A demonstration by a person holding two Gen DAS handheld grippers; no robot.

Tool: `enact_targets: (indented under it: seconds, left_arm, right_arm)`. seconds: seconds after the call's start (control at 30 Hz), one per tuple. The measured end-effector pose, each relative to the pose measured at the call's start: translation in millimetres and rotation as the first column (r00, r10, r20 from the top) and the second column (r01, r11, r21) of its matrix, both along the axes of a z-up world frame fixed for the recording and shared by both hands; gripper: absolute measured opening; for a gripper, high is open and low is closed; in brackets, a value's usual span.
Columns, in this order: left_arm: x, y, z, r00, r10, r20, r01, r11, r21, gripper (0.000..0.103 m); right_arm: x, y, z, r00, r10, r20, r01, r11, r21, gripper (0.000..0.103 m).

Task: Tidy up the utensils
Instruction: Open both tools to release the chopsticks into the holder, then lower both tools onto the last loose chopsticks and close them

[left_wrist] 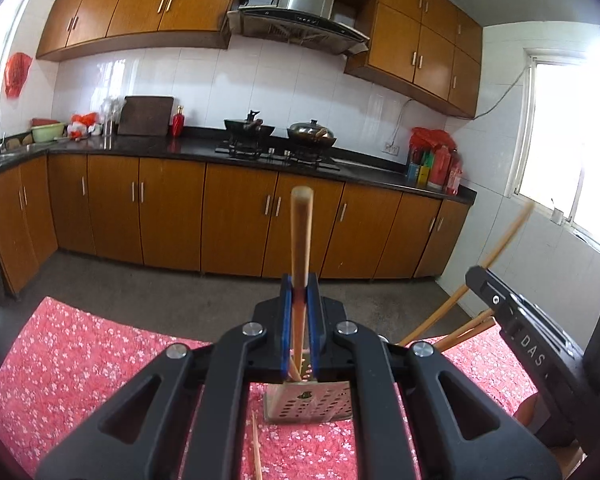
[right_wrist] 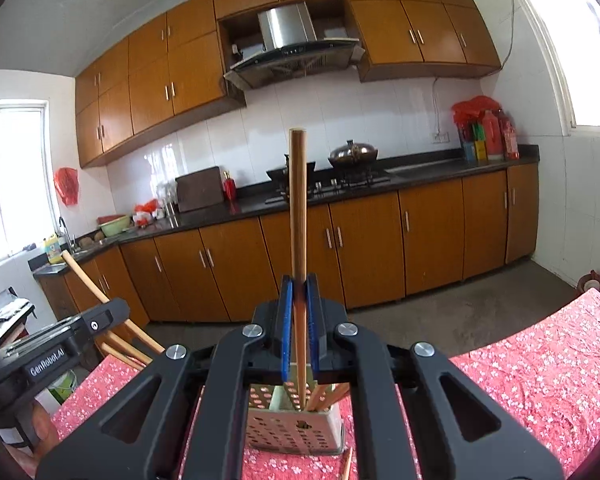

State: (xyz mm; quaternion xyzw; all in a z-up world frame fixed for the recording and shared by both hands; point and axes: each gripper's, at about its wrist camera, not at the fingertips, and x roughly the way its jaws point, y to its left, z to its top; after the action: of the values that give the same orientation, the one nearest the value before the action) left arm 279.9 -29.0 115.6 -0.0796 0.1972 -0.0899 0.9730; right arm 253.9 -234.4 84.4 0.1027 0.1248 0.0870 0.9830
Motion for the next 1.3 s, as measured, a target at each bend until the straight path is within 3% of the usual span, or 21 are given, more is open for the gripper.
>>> enact_targets:
  seconds: [0.07, 0.13, 0.47, 0.57, 0.7, 0.8, 0.93, 1.17, 1.3]
  left_arm:
    - [-2, 4, 2, 1.000, 0.001, 0.003, -0.001, 1.000, -0.007, 0.010]
    - [-10, 7, 5, 1.000, 0.006, 0.012, -0.006, 1.000, -0.005, 0.011]
    - [-62, 36, 16, 0.997, 0.062, 0.050, -0.062, 0.998, -0.005, 0.019]
    - [-81, 51, -1, 0.996, 0.092, 0.014, -0.092, 0.996, 0.023, 0.020]
    - [-91, 65, -45, 0.988, 0.127, -0.085, -0.119, 0.989, 0.088, 0.021]
    - [-94, 70, -87, 0.973, 0.145, -0.179, -0.124, 0.984, 0.124, 0.021]
    - [-98, 70, -129, 0.950, 0.138, -0.279, -0.101, 0.985, 0.143, 0.021]
    - [-106, 55, -168, 0.928, 0.080, -0.363, -0.032, 0.990, 0.136, 0.021]
    - [-111, 43, -175, 0.921, 0.045, -0.387, 0.002, 0.993, 0.119, 0.021]
  right_arm:
    - [-3, -1, 1, 1.000, -0.005, -0.008, 0.005, 1.000, 0.001, 0.015]
    - [-7, -5, 4, 1.000, -0.014, -0.004, 0.014, 1.000, 0.009, 0.032]
    - [-55, -24, 15, 0.997, -0.074, 0.002, 0.074, 0.997, -0.031, 0.033]
    - [-70, -39, -6, 0.993, -0.097, -0.072, 0.096, 0.995, -0.023, 0.034]
    - [-74, -45, -58, 0.966, -0.096, -0.239, 0.088, 0.995, -0.047, 0.034]
    - [-74, -40, -107, 0.926, -0.072, -0.371, 0.056, 0.997, -0.054, 0.034]
    - [-75, -24, -154, 0.864, 0.014, -0.503, -0.011, 1.000, 0.008, 0.033]
    - [-84, 9, -191, 0.816, 0.083, -0.572, -0.089, 0.996, 0.017, 0.030]
    - [-86, 19, -201, 0.804, 0.072, -0.591, -0.118, 0.992, -0.038, 0.018]
